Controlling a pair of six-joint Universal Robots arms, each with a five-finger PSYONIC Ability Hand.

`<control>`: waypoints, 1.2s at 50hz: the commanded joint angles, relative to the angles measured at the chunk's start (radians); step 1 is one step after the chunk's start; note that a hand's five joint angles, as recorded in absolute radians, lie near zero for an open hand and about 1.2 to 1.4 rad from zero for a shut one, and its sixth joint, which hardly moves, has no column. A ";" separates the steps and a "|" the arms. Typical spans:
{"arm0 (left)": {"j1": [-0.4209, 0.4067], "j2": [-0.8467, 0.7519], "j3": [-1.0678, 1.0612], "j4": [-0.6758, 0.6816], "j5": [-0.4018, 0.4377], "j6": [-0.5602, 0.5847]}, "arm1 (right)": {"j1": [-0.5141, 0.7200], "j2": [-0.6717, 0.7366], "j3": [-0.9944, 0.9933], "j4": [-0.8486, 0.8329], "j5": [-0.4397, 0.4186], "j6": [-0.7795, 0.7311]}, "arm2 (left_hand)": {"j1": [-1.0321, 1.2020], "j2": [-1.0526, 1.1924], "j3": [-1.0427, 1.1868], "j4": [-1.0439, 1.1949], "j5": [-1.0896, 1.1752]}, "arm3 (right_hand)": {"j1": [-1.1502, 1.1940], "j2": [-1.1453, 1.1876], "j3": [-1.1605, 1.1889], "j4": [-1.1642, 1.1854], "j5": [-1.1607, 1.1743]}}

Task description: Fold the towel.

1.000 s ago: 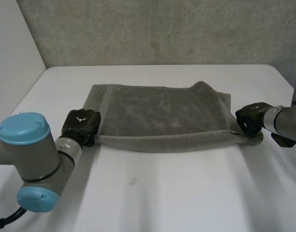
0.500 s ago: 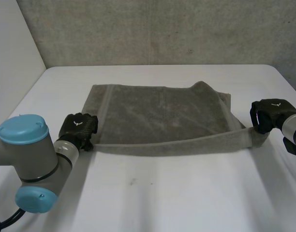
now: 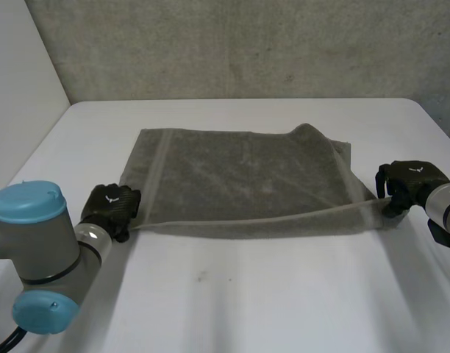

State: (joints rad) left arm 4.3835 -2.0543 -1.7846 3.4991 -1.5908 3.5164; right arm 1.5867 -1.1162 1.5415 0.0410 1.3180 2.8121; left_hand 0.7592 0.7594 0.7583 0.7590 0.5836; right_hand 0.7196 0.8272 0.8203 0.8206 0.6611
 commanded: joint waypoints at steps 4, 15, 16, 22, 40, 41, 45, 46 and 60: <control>0.004 0.008 0.005 0.001 0.000 0.004 | 0.006 -0.005 0.049 -0.001 -0.031 -0.023 | 0.159 0.159 0.160 0.159 0.160 | 0.117 0.009 0.016 0.016 0.001; 0.024 0.002 0.014 0.005 0.002 0.004 | 0.006 0.036 0.051 -0.029 -0.020 -0.120 | 0.209 0.209 0.210 0.209 0.210 | 0.132 0.024 0.031 0.031 0.016; 0.024 0.000 0.014 0.005 0.002 0.006 | 0.006 0.036 0.051 -0.029 -0.020 -0.120 | 0.223 0.223 0.224 0.224 0.224 | 0.132 0.024 0.031 0.031 0.016; 0.024 -0.003 0.013 0.006 0.002 0.006 | 0.007 0.062 0.046 -0.055 -0.016 -0.155 | 0.390 0.390 0.391 0.390 0.391 | 0.152 0.044 0.051 0.051 0.036; 0.033 0.207 0.017 -0.005 0.058 0.006 | -0.007 -0.186 0.036 -0.018 -0.005 -0.218 | 0.637 0.637 0.638 0.637 0.638 | 0.677 0.569 0.576 0.576 0.561; 0.031 0.235 0.017 -0.006 0.060 0.006 | -0.007 -0.186 0.035 -0.018 -0.005 -0.218 | 0.637 0.637 0.638 0.637 0.638 | 0.677 0.569 0.576 0.576 0.561; 0.030 0.278 0.011 -0.006 0.072 0.006 | -0.027 -0.296 0.017 0.059 -0.074 -0.166 | 0.637 0.637 0.638 0.637 0.638 | 0.677 0.569 0.576 0.576 0.561; 0.031 0.284 0.007 -0.006 0.081 0.006 | -0.027 -0.297 0.017 0.059 -0.074 -0.166 | 0.637 0.637 0.638 0.637 0.638 | 0.677 0.569 0.576 0.576 0.561; 0.042 0.191 -0.029 -0.003 0.097 0.004 | -0.025 -0.220 0.092 0.129 -0.149 -0.135 | 0.637 0.637 0.638 0.637 0.638 | -0.414 -0.522 -0.515 -0.515 -0.531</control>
State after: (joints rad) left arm 4.4218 -1.8227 -1.8081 3.4949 -1.4939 3.5199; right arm 1.5535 -1.3839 1.5965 0.1716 1.1596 2.6661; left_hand 1.1691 1.2170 1.2155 1.2171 1.0183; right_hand 0.3058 0.3484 0.3455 0.3421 0.1657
